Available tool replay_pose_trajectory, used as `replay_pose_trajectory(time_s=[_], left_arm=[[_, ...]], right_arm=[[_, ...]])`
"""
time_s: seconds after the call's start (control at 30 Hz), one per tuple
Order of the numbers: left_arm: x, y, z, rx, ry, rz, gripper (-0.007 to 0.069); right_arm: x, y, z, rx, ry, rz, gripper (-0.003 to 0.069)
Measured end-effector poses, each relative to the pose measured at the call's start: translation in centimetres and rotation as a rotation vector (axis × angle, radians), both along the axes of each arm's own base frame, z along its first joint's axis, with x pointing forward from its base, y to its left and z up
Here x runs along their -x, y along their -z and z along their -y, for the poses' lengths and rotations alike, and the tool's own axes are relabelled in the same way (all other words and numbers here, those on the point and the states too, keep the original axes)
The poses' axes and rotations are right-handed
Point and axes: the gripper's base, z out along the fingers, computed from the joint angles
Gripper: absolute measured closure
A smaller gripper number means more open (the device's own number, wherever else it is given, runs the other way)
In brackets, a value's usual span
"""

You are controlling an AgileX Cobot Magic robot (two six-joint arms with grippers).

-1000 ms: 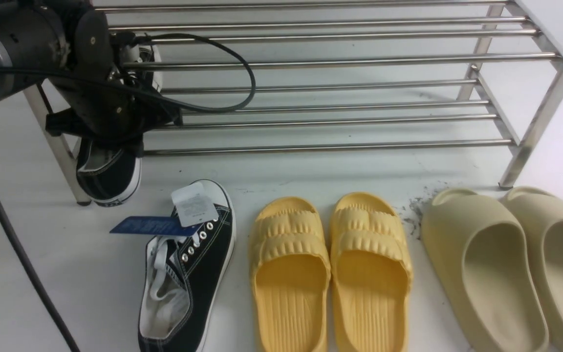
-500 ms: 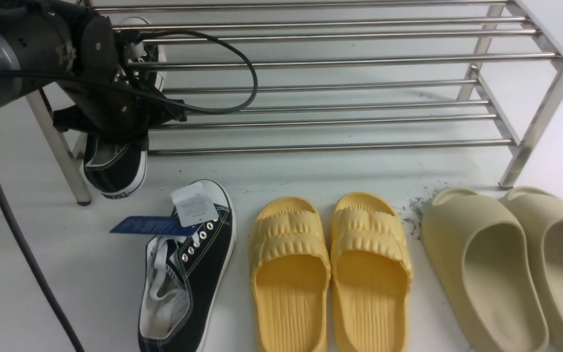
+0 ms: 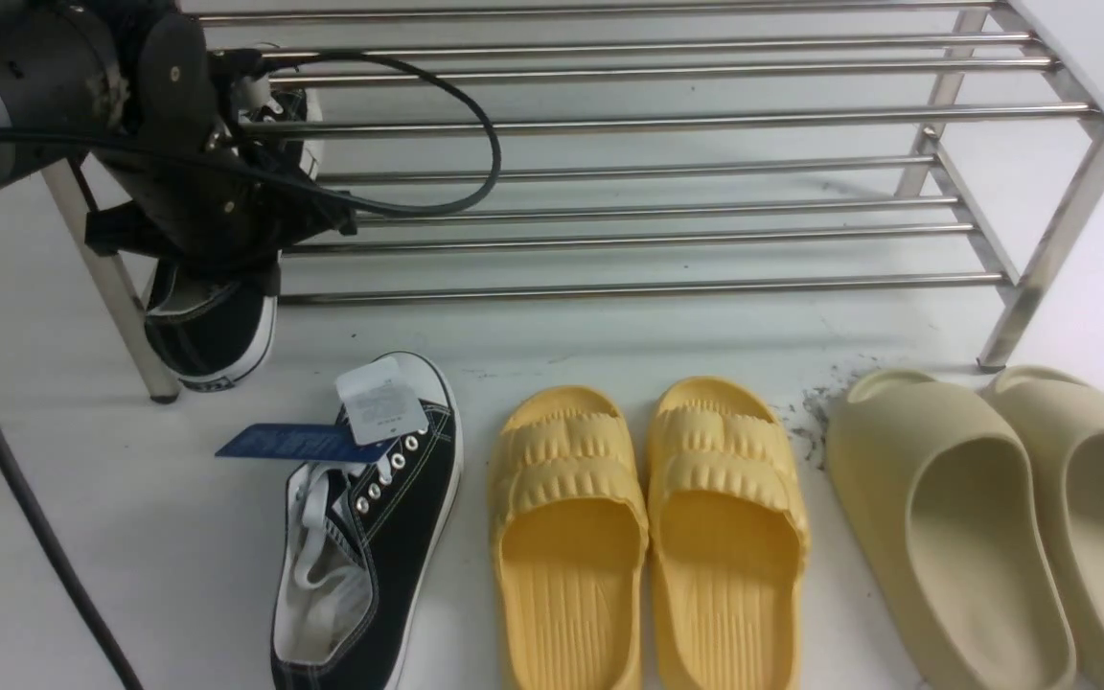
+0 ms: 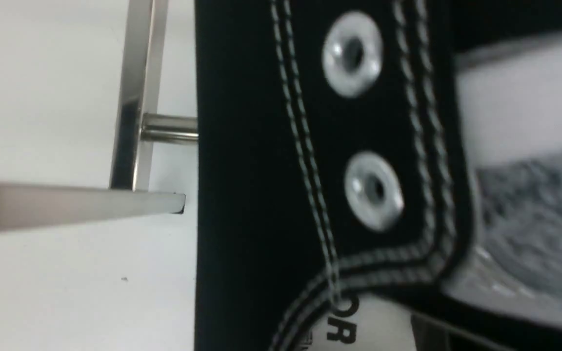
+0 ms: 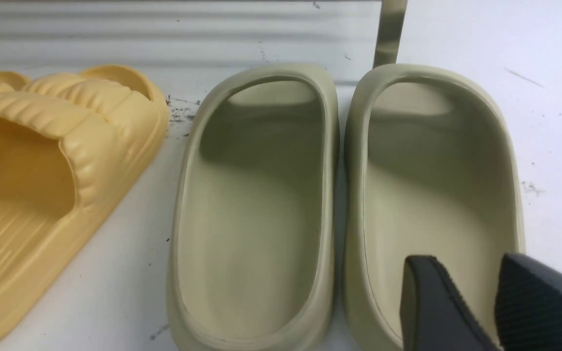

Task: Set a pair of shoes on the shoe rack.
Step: Use the left arm to put a shoe into the shoe rack

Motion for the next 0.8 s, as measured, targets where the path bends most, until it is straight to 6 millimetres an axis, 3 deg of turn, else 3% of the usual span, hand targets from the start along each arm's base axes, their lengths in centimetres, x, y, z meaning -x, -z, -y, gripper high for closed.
replay_pose_trajectory(time_s=[0.1,0.3,0.47,0.8], left_arm=[[1.3,-0.5,-0.2,0.014,-0.002,0.031,0.0626],[3.6,1.1,-0.6,0.042,-0.008,0.084,0.0627],[3.7,2.1,-0.5,0.063,0.005,0.148,0.0627],[3.5,2.0,-0.5,0.050,0.021,0.181,0.0627]], right_arm=[[0.0,0.0,0.0,0.000,0.000,0.000,0.0419],[0.0,0.0,0.0,0.000,0.000,0.000,0.0419],[0.0,0.0,0.0,0.000,0.000,0.000,0.0419],[0.0,0.0,0.0,0.000,0.000,0.000,0.0419]])
